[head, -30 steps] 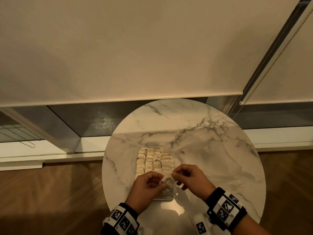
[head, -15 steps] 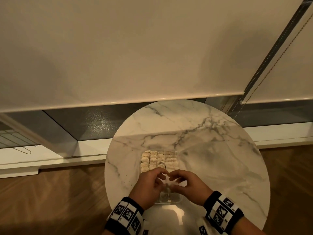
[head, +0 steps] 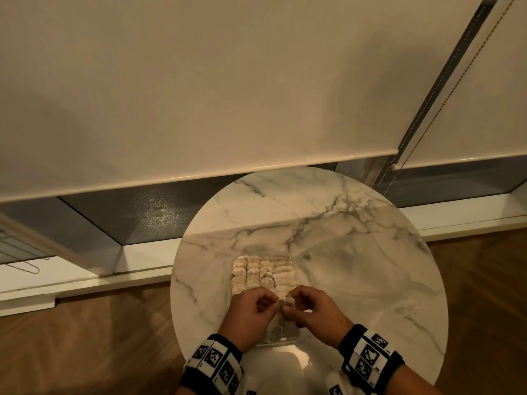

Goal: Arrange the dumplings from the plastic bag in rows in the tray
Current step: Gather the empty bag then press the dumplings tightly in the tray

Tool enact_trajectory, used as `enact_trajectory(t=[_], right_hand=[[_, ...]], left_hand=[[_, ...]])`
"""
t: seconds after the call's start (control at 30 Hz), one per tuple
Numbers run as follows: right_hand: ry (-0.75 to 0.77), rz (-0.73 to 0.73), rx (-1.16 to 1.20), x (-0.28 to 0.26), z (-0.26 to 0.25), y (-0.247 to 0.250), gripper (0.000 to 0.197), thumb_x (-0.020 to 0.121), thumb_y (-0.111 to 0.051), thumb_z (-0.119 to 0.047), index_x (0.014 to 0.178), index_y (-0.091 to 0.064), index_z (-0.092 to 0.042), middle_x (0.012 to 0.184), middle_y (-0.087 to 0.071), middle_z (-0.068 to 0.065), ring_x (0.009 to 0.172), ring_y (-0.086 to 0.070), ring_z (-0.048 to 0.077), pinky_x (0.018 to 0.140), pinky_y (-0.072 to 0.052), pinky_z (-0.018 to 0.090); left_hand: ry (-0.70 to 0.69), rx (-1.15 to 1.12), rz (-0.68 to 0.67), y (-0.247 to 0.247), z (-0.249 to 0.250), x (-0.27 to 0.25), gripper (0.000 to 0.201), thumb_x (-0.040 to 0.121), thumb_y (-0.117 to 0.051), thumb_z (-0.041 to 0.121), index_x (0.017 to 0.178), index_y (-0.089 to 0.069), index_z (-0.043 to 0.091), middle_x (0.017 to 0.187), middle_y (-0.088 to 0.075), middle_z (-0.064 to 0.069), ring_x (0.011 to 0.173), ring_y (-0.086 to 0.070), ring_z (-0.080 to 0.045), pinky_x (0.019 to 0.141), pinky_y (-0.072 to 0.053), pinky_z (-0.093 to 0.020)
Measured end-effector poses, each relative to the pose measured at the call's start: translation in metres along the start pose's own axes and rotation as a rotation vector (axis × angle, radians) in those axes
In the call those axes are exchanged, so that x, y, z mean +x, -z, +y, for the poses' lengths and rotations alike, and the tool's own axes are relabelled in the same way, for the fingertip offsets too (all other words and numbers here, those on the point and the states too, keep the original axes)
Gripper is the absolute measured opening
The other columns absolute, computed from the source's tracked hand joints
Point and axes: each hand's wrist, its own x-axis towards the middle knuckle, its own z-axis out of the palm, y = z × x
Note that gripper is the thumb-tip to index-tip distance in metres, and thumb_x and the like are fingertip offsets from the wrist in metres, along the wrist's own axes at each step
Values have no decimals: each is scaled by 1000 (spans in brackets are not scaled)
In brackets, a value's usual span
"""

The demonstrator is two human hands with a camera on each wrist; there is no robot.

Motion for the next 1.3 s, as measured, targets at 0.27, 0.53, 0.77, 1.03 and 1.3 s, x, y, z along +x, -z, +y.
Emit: enact_trajectory(t=[0.27, 0.53, 0.77, 1.03, 1.3], right_hand=[[12, 99, -400, 7, 2, 6, 21, 87, -66, -50, 83, -77, -32, 81, -71, -16, 78, -62, 0, 71, -47, 15], [-74, -19, -452, 14, 12, 0, 18, 89, -68, -42, 85, -79, -29, 81, -75, -13, 75, -66, 0, 72, -51, 18], [-67, -15, -487, 25, 22, -4, 16, 89, -66, -32, 75, -67, -39, 76, -71, -11, 71, -66, 3, 76, -57, 29], [-148, -77, -530, 32, 26, -10, 14, 90, -61, -16, 89, -68, -29, 84, -70, -2, 73, -69, 15, 73, -60, 34], [-271, -180, -532, 42, 26, -27, 15, 92, -60, -8, 91, -64, -22, 100, -64, 7, 78, -71, 25, 66, -62, 34]], left_hand=[[114, 123, 30, -3, -23, -2, 14, 85, -74, 24, 95, -70, 33, 88, -70, 14, 80, -65, 0, 80, -55, -20], [185, 462, -183, 0, -67, -23, 26, 82, -68, 39, 106, -73, 33, 109, -71, 12, 101, -64, -7, 85, -45, -15], [108, 574, -162, -3, -78, -30, 24, 91, -60, 37, 111, -73, 32, 113, -70, 9, 107, -62, -11, 91, -44, -22], [50, 618, -140, -6, -87, -30, 24, 93, -59, 38, 113, -72, 32, 114, -69, 9, 107, -61, -13, 94, -44, -24], [46, 642, -129, -9, -87, -29, 22, 93, -59, 33, 111, -71, 33, 112, -70, 9, 105, -62, -13, 95, -46, -26]])
